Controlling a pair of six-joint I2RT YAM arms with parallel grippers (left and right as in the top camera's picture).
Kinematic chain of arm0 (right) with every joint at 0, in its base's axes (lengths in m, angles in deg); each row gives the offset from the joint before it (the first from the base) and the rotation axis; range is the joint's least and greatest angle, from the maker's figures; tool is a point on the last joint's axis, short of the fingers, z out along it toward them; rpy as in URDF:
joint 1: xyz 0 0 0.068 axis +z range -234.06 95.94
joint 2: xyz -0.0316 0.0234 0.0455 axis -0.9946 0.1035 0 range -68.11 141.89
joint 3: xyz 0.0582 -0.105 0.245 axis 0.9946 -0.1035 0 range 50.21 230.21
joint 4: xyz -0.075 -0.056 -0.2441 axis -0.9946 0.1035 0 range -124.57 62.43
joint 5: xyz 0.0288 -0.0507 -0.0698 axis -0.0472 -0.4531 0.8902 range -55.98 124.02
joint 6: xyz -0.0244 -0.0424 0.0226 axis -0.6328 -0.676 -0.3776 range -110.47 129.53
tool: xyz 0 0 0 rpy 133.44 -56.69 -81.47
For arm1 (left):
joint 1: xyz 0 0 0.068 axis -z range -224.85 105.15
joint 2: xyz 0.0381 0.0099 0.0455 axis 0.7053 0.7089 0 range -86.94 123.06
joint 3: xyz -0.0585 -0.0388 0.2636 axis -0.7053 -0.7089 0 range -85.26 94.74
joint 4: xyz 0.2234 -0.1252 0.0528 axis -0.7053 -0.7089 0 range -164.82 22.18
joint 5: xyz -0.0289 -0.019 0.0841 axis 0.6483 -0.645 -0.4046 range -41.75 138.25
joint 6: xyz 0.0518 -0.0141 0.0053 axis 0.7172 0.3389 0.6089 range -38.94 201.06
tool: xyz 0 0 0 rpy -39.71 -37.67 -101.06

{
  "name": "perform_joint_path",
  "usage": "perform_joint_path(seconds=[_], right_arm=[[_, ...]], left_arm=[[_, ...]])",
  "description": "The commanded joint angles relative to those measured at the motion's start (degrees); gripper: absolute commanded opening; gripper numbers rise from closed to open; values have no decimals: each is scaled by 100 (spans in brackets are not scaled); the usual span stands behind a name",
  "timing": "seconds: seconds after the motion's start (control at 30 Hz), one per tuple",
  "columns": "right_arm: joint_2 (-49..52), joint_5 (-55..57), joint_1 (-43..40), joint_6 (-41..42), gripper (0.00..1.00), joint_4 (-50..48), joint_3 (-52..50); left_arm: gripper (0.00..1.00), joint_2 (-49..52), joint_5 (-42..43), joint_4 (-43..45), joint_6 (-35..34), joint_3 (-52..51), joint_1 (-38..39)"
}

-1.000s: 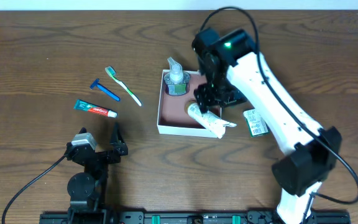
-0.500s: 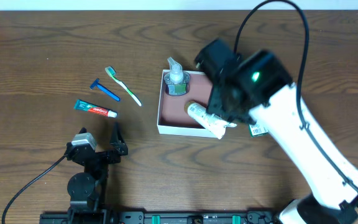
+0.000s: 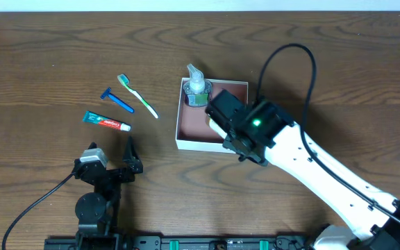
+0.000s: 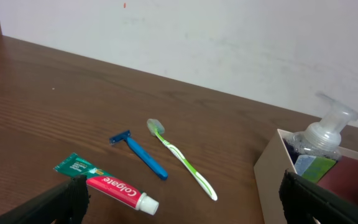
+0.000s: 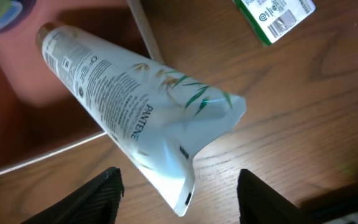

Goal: Pack container
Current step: 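Tilt the held tube down to lay it flat in the box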

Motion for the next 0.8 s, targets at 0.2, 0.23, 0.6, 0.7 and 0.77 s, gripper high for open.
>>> perform_joint_path(seconds=[0.2, 0.23, 0.6, 0.7, 0.77], right_arm=[[-363, 118, -240, -155, 60, -374, -330], [-363, 96, -243, -153, 59, -433, -424], [-365, -229, -437, -339, 36, -1215, -1064], [-365, -225, -444, -476, 15, -1379, -1067], [-365, -227, -444, -614, 10, -1484, -1067]], left_arm=[[98, -24, -59, -190, 55, -131, -26], [98, -24, -59, -190, 55, -131, -26], [98, -24, -59, -190, 55, -131, -26], [98, -24, -59, -190, 55, -131, -26], [98, -24, -59, -190, 55, -131, -26]])
